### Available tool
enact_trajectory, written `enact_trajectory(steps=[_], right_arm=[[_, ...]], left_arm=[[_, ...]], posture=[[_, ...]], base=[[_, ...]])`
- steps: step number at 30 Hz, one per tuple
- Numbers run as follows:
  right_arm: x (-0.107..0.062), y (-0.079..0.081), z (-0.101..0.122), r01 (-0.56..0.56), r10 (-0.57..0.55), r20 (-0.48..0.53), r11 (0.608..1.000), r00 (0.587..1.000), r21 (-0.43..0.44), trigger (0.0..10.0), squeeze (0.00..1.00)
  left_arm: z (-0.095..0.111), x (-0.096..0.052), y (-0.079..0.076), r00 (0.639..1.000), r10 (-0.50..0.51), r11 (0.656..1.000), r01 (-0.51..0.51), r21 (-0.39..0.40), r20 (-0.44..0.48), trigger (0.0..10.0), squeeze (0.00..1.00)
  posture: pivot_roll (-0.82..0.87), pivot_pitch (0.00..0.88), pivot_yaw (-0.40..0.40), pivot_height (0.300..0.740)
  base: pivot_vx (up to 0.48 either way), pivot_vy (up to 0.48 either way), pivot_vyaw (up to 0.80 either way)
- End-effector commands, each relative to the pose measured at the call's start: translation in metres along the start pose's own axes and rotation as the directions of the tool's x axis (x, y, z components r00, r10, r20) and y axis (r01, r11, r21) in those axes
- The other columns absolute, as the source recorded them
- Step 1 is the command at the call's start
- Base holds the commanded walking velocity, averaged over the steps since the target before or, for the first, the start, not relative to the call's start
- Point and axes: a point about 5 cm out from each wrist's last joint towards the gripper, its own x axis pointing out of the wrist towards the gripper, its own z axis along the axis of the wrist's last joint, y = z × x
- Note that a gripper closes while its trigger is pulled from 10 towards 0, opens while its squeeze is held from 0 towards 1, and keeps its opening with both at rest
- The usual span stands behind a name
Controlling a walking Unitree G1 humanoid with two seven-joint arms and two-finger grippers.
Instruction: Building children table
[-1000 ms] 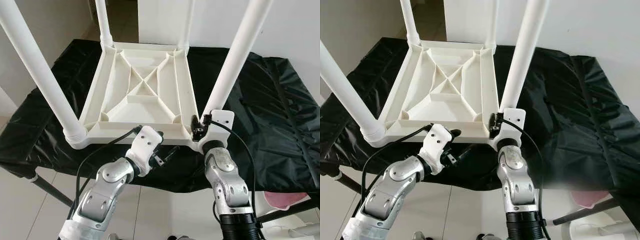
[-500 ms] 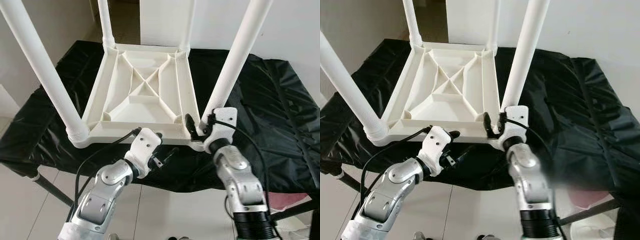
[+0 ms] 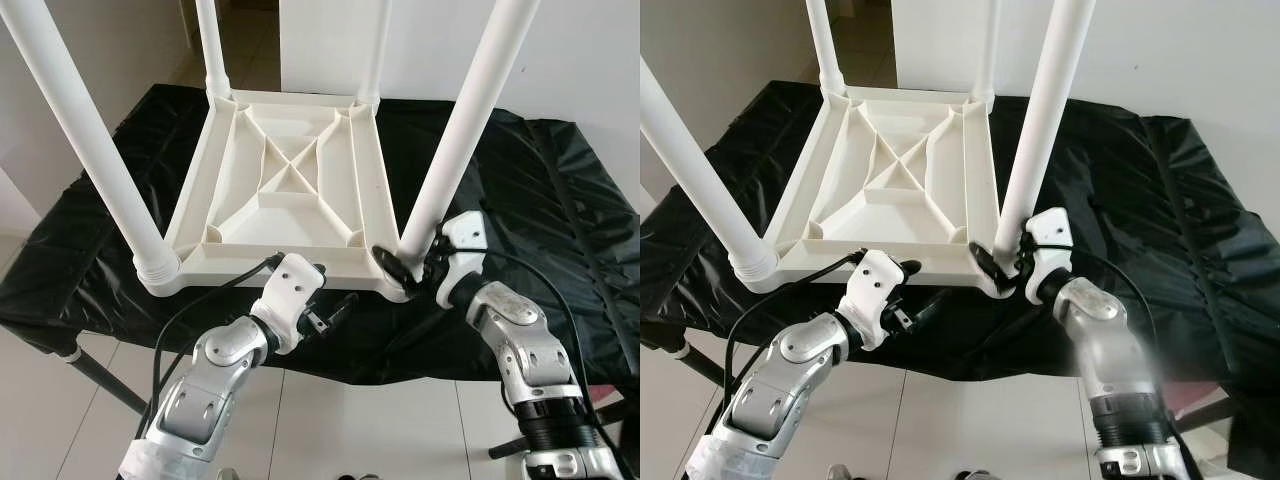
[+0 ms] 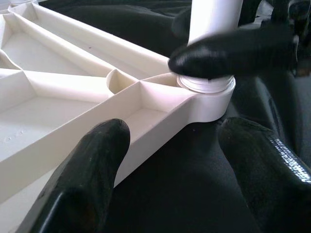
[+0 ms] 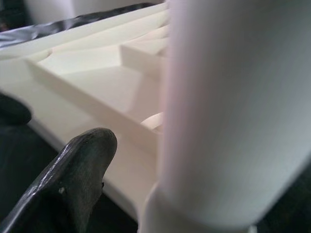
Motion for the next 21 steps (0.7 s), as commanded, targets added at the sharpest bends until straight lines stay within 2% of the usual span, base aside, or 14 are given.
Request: enact_trajectory(steps=[1, 2, 3, 5, 6, 7, 8, 15, 16, 18, 19, 21], right_arm=[[0.004, -0.001, -0.003, -0.048, 0.048, -0.014, 0.998, 0.999, -0.026, 10.0, 0.0], [0.004, -0.001, -0.003, -0.048, 0.048, -0.014, 0.998, 0.999, -0.026, 10.0, 0.0], [0.007, -0.003, -0.005, -0.066, 0.065, -0.024, 0.997, 0.998, -0.03, 8.7, 0.0], [0.007, -0.003, -0.005, -0.066, 0.065, -0.024, 0.997, 0.998, -0.03, 8.7, 0.0], [0.009, -0.005, -0.007, -0.08, 0.079, -0.032, 0.996, 0.996, -0.039, 5.6, 0.0], [0.009, -0.007, -0.01, -0.093, 0.09, -0.051, 0.995, 0.995, -0.048, 0.9, 0.0], [0.009, -0.007, -0.013, -0.104, 0.101, -0.059, 0.993, 0.993, -0.048, 0.0, 0.0], [0.007, -0.01, -0.016, -0.127, 0.125, -0.06, 0.991, 0.99, -0.033, 0.0, 0.0], [0.006, -0.01, -0.017, -0.129, 0.127, -0.058, 0.991, 0.99, -0.036, 1.2, 0.0], [0.006, -0.01, -0.017, -0.119, 0.117, -0.054, 0.992, 0.992, -0.033, 1.2, 0.0], [0.006, -0.012, -0.016, -0.096, 0.095, -0.037, 0.995, 0.995, -0.014, 10.0, 0.0], [0.005, -0.012, -0.016, -0.06, 0.06, -0.03, 0.998, 0.998, 0.006, 10.0, 0.0]], left_arm=[[-0.002, 0.0, 0.0, 1.0, 0.023, 1.0, -0.022, 0.011, -0.008, 10.0, 0.0], [-0.002, 0.0, 0.0, 1.0, 0.023, 1.0, -0.022, 0.011, -0.008, 10.0, 0.0], [-0.001, 0.001, 0.001, 1.0, 0.025, 1.0, -0.025, 0.015, -0.007, 10.0, 0.0], [-0.001, 0.001, 0.001, 1.0, 0.025, 1.0, -0.025, 0.015, -0.007, 10.0, 0.0], [0.001, 0.0, 0.002, 1.0, 0.03, 0.999, -0.03, 0.014, -0.003, 10.0, 0.0], [0.0, 0.0, 0.004, 0.999, 0.038, 0.999, -0.038, 0.012, -0.006, 10.0, 0.0], [-0.001, -0.001, 0.004, 0.999, 0.042, 0.999, -0.042, 0.011, -0.008, 10.0, 0.0], [-0.001, -0.002, 0.003, 0.999, 0.043, 0.999, -0.043, 0.006, -0.009, 10.0, 0.0], [-0.001, -0.002, 0.003, 0.999, 0.043, 0.999, -0.042, 0.006, -0.011, 10.0, 0.0], [-0.002, -0.002, 0.003, 0.999, 0.041, 0.999, -0.041, 0.008, -0.013, 10.0, 0.0], [0.0, -0.002, 0.003, 0.999, 0.037, 0.999, -0.037, 0.006, -0.009, 10.0, 0.0], [0.0, -0.003, 0.003, 0.999, 0.036, 0.999, -0.036, 0.005, -0.009, 10.0, 0.0]], posture=[[-0.02, 0.078, -0.012, 0.74], [-0.02, 0.078, -0.012, 0.74], [-0.01, 0.083, -0.01, 0.74], [-0.01, 0.083, -0.01, 0.74], [-0.01, 0.096, -0.012, 0.74], [0.0, 0.088, -0.016, 0.74], [0.0, 0.088, -0.015, 0.74], [0.0, 0.101, -0.011, 0.74], [0.0, 0.101, -0.011, 0.74], [0.0, 0.103, -0.01, 0.74], [0.0, 0.111, -0.008, 0.74], [0.0, 0.111, -0.006, 0.74]], base=[[0.0, 0.0, 0.0], [0.0, 0.0, 0.0], [0.0, 0.0, 0.0], [0.0, 0.0, 0.0], [0.0, 0.0, 0.0], [0.0, 0.0, 0.0], [0.0, 0.0, 0.0], [0.0, 0.0, 0.0], [0.0, 0.0, 0.0], [0.0, 0.0, 0.0], [0.0, 0.0, 0.0], [0.0, 0.0, 0.0]])
